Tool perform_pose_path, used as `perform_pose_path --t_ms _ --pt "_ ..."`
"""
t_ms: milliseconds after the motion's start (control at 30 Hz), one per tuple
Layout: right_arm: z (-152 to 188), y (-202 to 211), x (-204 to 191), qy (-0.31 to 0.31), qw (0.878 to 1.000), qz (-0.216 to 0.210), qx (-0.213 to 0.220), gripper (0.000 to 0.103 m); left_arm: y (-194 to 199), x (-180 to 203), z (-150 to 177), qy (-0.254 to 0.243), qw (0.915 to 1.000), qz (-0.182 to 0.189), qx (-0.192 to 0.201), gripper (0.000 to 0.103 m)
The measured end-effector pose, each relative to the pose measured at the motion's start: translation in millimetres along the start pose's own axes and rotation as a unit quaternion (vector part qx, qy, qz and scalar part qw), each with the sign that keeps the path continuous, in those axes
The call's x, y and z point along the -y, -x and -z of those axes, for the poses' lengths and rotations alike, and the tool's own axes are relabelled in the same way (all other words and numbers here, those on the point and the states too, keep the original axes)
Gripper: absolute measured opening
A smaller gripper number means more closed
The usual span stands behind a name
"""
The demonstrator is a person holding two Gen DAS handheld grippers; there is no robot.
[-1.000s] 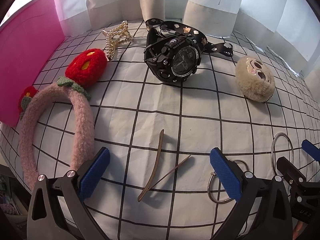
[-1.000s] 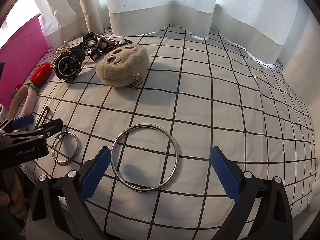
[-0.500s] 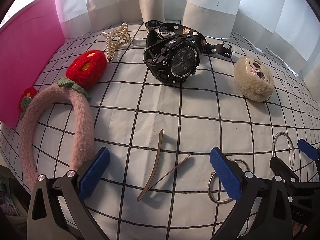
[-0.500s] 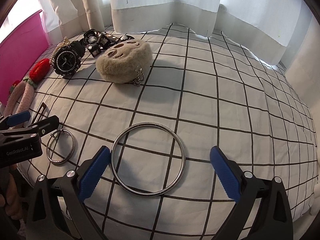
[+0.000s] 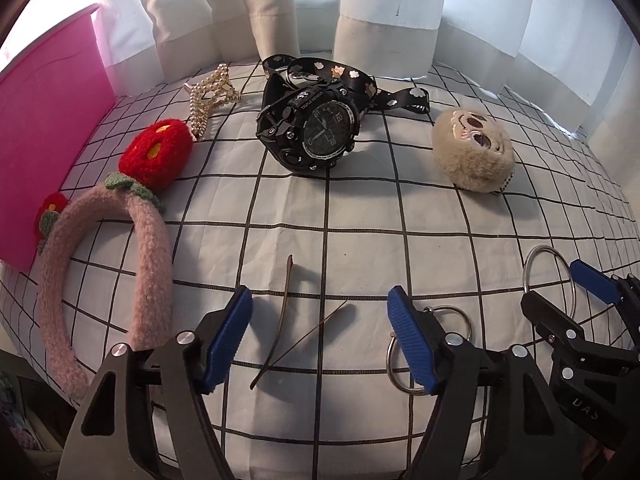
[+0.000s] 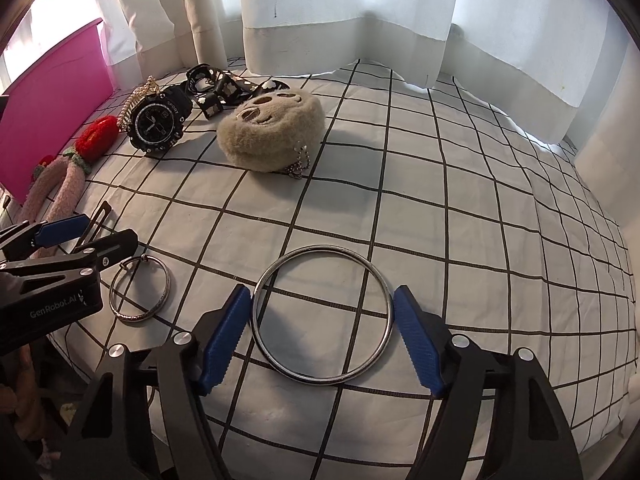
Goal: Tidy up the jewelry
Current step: 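Close the right gripper on the large silver ring while the left gripper grasps the bronze hairpin, then carry the silver ring and hairpin over the pink tub with both grippers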
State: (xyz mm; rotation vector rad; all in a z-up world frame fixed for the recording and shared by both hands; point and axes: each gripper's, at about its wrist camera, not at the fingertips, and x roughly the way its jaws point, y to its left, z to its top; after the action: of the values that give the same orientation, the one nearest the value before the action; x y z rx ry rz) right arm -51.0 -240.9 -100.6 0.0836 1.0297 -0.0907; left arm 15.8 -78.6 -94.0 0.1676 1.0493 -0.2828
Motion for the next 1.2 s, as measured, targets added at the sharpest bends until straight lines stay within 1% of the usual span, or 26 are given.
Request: perform_pose_path --t_ms 33,67,100,233,300,400,667,1200 --pt "0 0 0 0.002 1.0 0.001 0.001 0.071 1 2 0 -0.002 1.0 0.001 0.001 0.059" --pt "0 1 0 0.002 1.0 0.0 0.002 0.071 2 2 0 -0.003 1.0 0.003 0.003 0.049" --pt "0 1 0 0.001 1.0 -0.001 0.002 0.071 3 3 0 -0.004 1.0 0.001 0.007 0.03" --pt "-1 1 1 -0.003 1.0 0.0 0.004 0.071 3 2 -2 -0.001 0.9999 0.008 0.007 0.024" --pt "-1 1 1 -0.004 1.0 -0.001 0.004 0.071 4 -1 -1 0.003 0.9999 0.014 0.01 0.016" --pt "0 1 0 -0.006 1.0 -0.001 0.005 0.07 5 -2 0 0.006 0.9997 0.021 0.011 0.012" --pt "0 4 3 -0.012 1.0 -0.003 0.011 0.07 17 1 -6 -0.003 0.9991 0.028 0.032 0.01" --pt "-13 20 -1 -0.002 0.999 -0.003 0.033 0.07 42 -5 -20 0.005 0.9976 0.029 0.063 0.009"
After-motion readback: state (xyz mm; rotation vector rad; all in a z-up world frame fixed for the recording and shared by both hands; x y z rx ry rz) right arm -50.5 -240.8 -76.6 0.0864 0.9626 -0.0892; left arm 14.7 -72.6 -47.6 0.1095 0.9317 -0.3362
